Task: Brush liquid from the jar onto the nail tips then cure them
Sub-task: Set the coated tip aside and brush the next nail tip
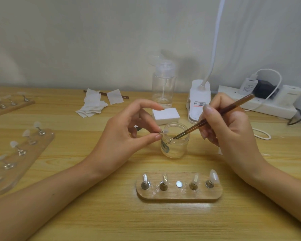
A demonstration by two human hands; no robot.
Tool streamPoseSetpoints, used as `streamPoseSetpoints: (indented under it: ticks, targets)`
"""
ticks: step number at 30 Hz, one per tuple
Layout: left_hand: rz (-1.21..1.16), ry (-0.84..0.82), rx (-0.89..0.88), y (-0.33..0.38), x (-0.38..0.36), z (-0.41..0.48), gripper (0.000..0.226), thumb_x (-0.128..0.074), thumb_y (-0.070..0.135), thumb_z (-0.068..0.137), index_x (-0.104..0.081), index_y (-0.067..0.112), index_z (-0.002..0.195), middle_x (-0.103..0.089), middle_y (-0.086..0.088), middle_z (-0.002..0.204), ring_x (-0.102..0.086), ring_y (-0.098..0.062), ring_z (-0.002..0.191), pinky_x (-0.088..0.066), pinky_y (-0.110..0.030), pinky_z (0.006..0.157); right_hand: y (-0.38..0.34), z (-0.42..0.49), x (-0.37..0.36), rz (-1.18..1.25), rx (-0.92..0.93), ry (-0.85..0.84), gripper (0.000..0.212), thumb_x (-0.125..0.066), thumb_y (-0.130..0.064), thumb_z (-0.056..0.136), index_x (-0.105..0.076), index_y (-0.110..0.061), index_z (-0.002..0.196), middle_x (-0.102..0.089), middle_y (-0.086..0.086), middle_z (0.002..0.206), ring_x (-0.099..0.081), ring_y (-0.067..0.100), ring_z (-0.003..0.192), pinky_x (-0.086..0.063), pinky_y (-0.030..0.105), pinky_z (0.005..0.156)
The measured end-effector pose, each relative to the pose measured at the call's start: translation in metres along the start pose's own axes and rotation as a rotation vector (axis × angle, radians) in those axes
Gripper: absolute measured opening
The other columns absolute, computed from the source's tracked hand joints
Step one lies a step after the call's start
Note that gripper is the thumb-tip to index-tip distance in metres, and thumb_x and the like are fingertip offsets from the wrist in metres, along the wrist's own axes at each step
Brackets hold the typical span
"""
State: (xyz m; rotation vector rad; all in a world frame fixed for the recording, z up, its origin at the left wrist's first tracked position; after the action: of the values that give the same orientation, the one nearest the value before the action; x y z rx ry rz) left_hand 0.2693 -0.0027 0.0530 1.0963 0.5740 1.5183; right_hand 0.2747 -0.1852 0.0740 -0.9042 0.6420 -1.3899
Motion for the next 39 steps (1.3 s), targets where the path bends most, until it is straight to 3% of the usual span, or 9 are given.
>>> streamPoseSetpoints:
  ticks: [7,11,20,35,39]
  targets:
    - [-0.038,-0.003,0.013,-0.002,-0.001,0.0,0.042,-0.08,0.007,0.082,-0.062,0.024,0.117,-0.071,0.008,0.084,-0.068,-0.01,0.079,-0.043,-0.035,0.061,0.01,-0.003,-0.008,0.034,-0.059,-0.046,0.027,-0.051,-0.027,0.094,-0.044,-0.007,0.078,-0.055,0.003,0.055,-0.041,0.013,0.045,-0.03,0.02,0.039]
    - [-0.058,0.003,0.017,-0.003,0.0,0.001,0.043,-0.079,0.004,0.083,-0.062,0.024,0.117,-0.07,0.006,0.085,-0.067,-0.013,0.079,-0.045,-0.036,0.062,0.017,-0.003,0.004,0.078,-0.13,0.035,0.026,-0.051,-0.031,0.094,-0.044,-0.01,0.079,-0.053,0.001,0.054,-0.04,0.015,0.046,-0.029,0.02,0.039]
    - [-0.046,0.019,0.023,-0.005,0.002,0.001,0.044,-0.079,0.005,0.083,-0.061,0.026,0.118,-0.071,0.004,0.086,-0.069,-0.015,0.087,-0.052,-0.041,0.069,0.04,-0.001,0.029,0.233,-0.257,0.21,0.029,-0.041,-0.018,0.104,-0.047,-0.015,0.075,-0.05,0.0,0.053,-0.041,0.009,0.045,-0.03,0.017,0.039]
    - [-0.057,0.012,0.023,-0.003,-0.001,0.002,0.049,-0.079,0.001,0.081,-0.06,0.025,0.119,-0.071,0.004,0.081,-0.069,-0.011,0.081,-0.044,-0.043,0.06,0.033,0.002,0.013,0.258,-0.219,0.08,0.028,-0.057,-0.035,0.095,-0.047,-0.017,0.077,-0.063,0.004,0.061,-0.046,0.011,0.047,-0.032,0.015,0.04]
    - [-0.044,0.018,0.017,-0.001,0.0,0.002,0.047,-0.078,0.007,0.08,-0.06,0.026,0.119,-0.071,0.004,0.081,-0.069,-0.01,0.08,-0.044,-0.038,0.059,0.037,0.001,0.017,0.231,-0.265,0.124,0.026,-0.057,-0.04,0.084,-0.048,-0.016,0.08,-0.063,0.003,0.061,-0.046,0.01,0.049,-0.028,0.016,0.038]
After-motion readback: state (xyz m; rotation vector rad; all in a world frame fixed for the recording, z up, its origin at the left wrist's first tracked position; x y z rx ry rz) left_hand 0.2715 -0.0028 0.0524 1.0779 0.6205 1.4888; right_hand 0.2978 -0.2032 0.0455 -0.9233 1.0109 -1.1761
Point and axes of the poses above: each hand's wrist, its own z-axis towards the middle knuckle, its own x-axis out of the back of the hand, y = z × x, the point moved 10 cm from there along z, towards the middle knuckle
